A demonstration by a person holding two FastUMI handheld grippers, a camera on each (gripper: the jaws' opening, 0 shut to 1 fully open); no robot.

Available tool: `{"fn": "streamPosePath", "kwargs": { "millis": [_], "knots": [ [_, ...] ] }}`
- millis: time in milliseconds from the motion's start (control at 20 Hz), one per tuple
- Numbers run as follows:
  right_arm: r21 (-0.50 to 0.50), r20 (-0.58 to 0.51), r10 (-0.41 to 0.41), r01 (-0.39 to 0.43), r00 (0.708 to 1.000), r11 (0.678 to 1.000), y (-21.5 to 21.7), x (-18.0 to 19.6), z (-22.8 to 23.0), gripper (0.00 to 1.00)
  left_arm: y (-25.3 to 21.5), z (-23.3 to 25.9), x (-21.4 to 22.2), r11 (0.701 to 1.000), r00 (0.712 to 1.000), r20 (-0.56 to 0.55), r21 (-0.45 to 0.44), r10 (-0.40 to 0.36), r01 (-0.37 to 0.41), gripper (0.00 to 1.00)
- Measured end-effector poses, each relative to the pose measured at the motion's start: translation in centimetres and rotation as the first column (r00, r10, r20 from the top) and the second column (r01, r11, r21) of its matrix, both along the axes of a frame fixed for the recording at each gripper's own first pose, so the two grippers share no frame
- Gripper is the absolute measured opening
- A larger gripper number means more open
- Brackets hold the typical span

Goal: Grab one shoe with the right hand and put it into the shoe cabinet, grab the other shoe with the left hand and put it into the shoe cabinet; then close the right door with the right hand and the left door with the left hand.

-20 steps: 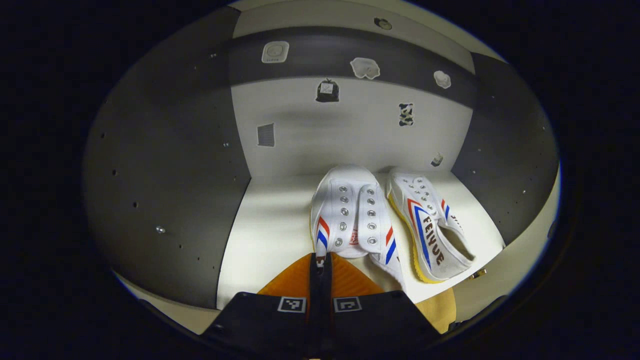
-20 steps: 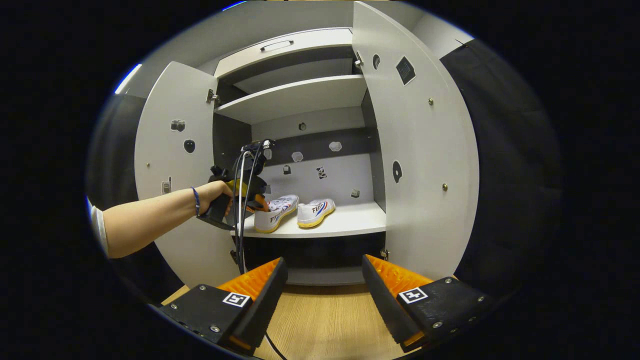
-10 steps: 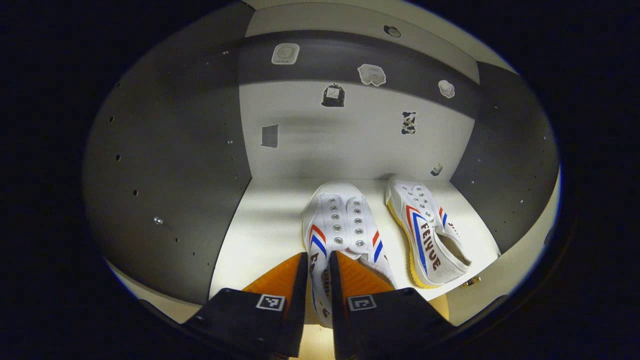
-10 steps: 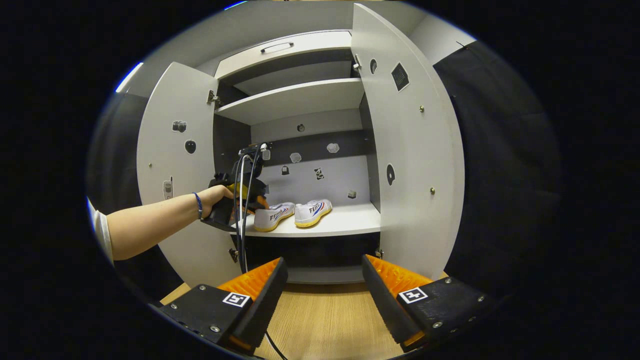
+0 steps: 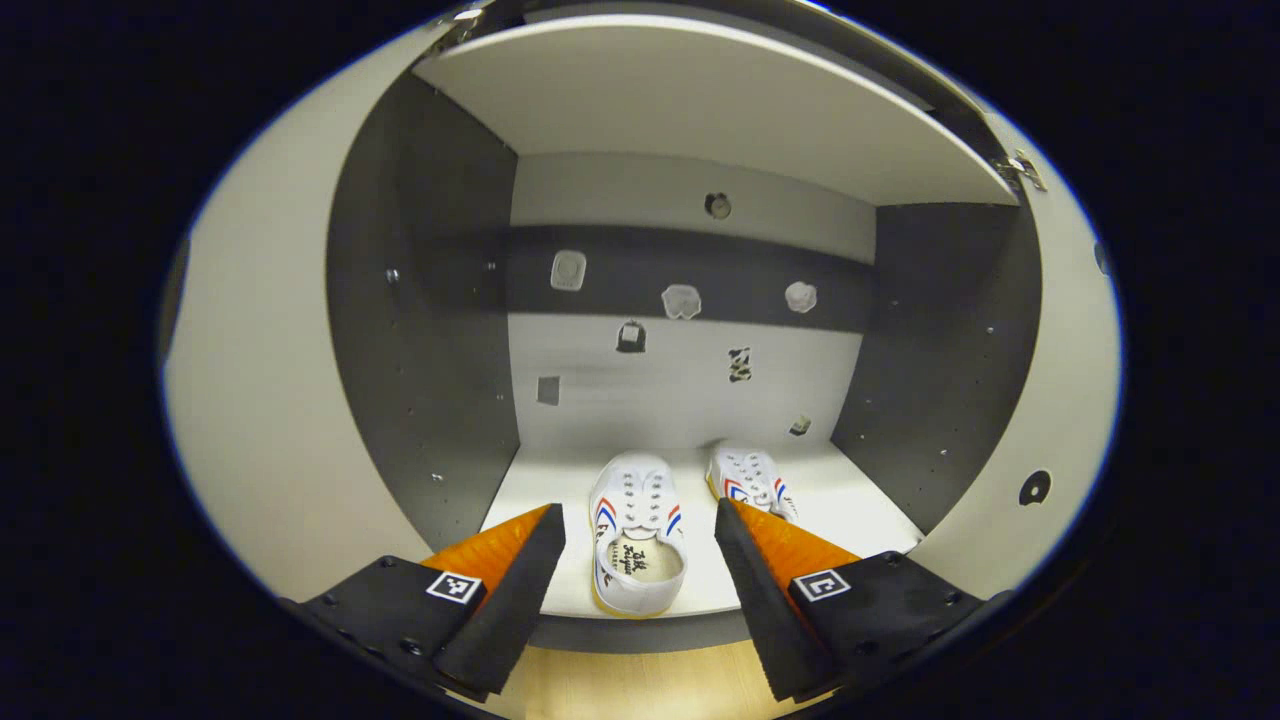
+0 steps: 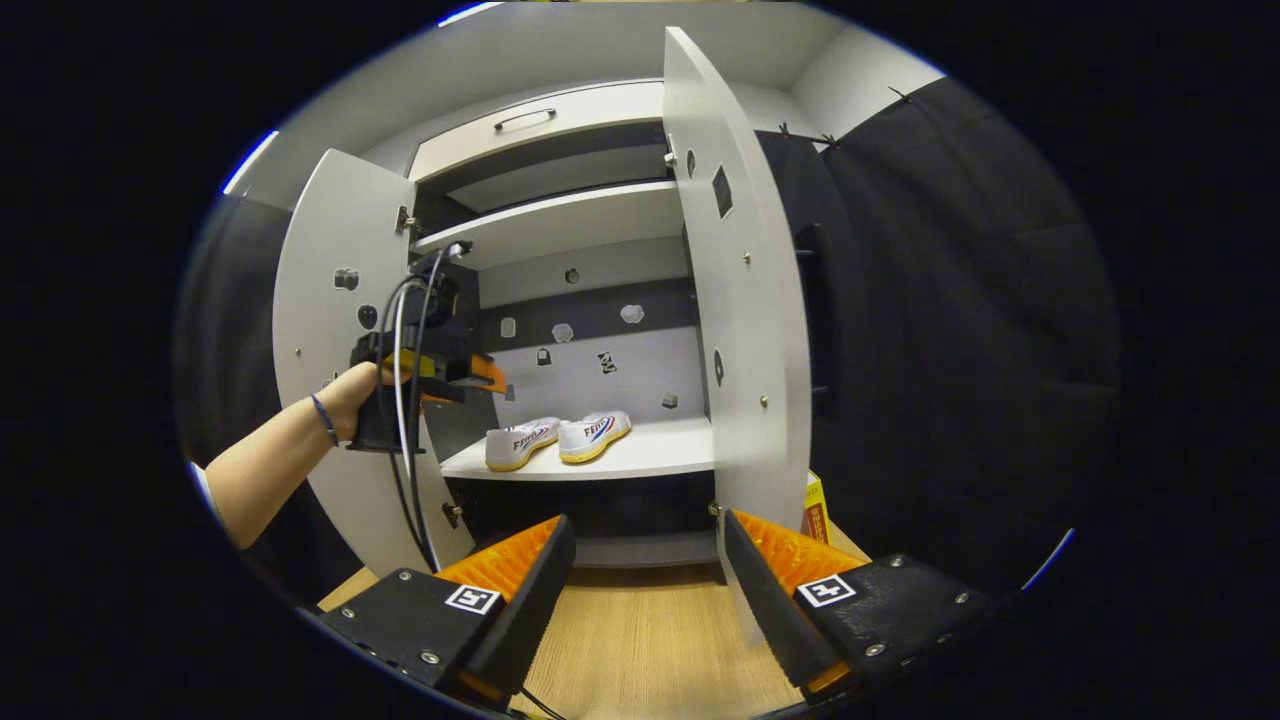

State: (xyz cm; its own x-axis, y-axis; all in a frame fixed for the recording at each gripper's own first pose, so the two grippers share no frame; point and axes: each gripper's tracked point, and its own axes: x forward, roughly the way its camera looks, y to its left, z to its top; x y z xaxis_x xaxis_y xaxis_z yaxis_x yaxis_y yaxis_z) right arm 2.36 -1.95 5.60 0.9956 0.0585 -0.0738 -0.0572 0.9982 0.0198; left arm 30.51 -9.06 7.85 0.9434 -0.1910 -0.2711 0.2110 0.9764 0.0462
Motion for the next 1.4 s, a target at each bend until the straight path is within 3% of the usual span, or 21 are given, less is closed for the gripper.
{"fn": "streamPosePath", "kwargs": {
  "millis": [300,550,650,750,950,1400],
  "knots": [
    [-0.009,-0.007,-0.102,0.102,0.995,0.995,-7.0,-1.0,-0.3,0.93,-0.7,6.8,-8.6,0.997,0.974,0.215,0.054,-0.063,0.052,0.97],
    [-0.03,-0.003,-0.217,0.217,0.976,0.976,-13.3,0.1,-0.6,0.92,1.4,9.1,-14.9,0.999,0.952,0.303,0.008,-0.034,0.033,0.94],
    [-0.033,0.008,-0.244,0.244,0.97,0.969,-15.1,0.9,-0.4,0.93,3.1,10.3,-17.1,1.0,0.938,0.345,0.03,-0.015,0.005,0.96],
    [-0.03,0.013,-0.262,0.263,0.965,0.964,-16.0,2.1,-0.5,0.92,4.0,11.4,-19.3,0.999,0.927,0.375,0.032,-0.01,-0.003,0.96],
    [-0.027,0.024,-0.273,0.274,0.962,0.962,-17.2,4.8,-0.4,0.92,5.7,11.1,-22.7,1.0,0.935,0.355,-0.028,0.01,0.0,0.96],
    [-0.017,-0.018,-0.229,0.229,0.973,0.973,-16.1,7.8,-1.6,0.92,12.0,11.4,-25.2,0.99,0.919,0.37,-0.08,0.136,-0.115,0.96]
  ]
}}
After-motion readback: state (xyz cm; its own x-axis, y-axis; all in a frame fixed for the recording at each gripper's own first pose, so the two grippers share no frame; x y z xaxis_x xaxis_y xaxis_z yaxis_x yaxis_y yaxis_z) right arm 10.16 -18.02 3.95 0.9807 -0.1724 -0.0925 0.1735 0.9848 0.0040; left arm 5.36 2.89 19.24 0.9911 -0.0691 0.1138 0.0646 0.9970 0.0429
